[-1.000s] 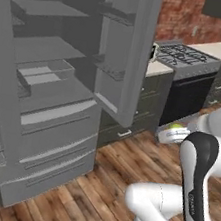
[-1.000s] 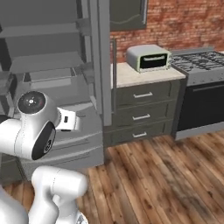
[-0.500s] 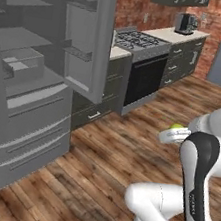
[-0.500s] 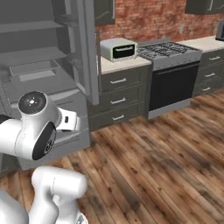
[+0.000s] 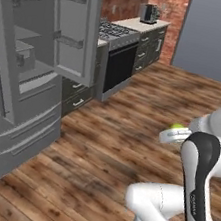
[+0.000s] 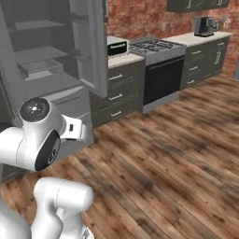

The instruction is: Retrieve the mango and pear from the fridge and place them into the bowl on the dining table.

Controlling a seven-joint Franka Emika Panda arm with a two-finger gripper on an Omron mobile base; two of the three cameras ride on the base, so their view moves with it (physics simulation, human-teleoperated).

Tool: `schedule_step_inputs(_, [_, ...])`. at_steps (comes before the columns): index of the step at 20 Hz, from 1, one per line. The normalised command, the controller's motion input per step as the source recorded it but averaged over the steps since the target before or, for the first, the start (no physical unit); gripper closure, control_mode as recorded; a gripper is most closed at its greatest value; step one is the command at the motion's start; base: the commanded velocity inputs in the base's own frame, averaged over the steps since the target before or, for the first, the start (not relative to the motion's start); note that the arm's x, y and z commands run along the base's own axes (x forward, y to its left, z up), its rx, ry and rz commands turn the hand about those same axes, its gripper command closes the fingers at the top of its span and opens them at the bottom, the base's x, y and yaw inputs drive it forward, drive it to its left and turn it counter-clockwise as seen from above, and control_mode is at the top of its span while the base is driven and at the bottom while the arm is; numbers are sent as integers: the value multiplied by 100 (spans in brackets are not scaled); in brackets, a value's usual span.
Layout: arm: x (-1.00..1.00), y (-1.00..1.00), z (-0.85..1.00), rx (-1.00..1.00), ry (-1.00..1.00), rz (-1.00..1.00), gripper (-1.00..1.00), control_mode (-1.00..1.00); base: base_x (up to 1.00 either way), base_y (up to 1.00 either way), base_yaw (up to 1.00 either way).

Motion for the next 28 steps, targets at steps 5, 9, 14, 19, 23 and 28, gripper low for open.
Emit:
schedule_step_inputs(5, [0, 0, 0, 0, 0, 0, 100, 100, -100, 51, -38])
schedule_step_inputs(9, [0, 0, 0, 0, 0, 0, 100, 100, -100, 19, -36])
schedule_step_inputs(14, [0, 0, 0, 0, 0, 0, 100, 100, -99, -5, -31])
schedule_step_inputs(19, [0, 0, 0, 0, 0, 0, 100, 100, -83, -27, -29])
schedule_step_inputs(23, [0, 0, 0, 0, 0, 0, 100, 100, -35, -72, -24])
schedule_step_inputs(28, [0, 0, 0, 0, 0, 0, 100, 100, -18, -87, -22])
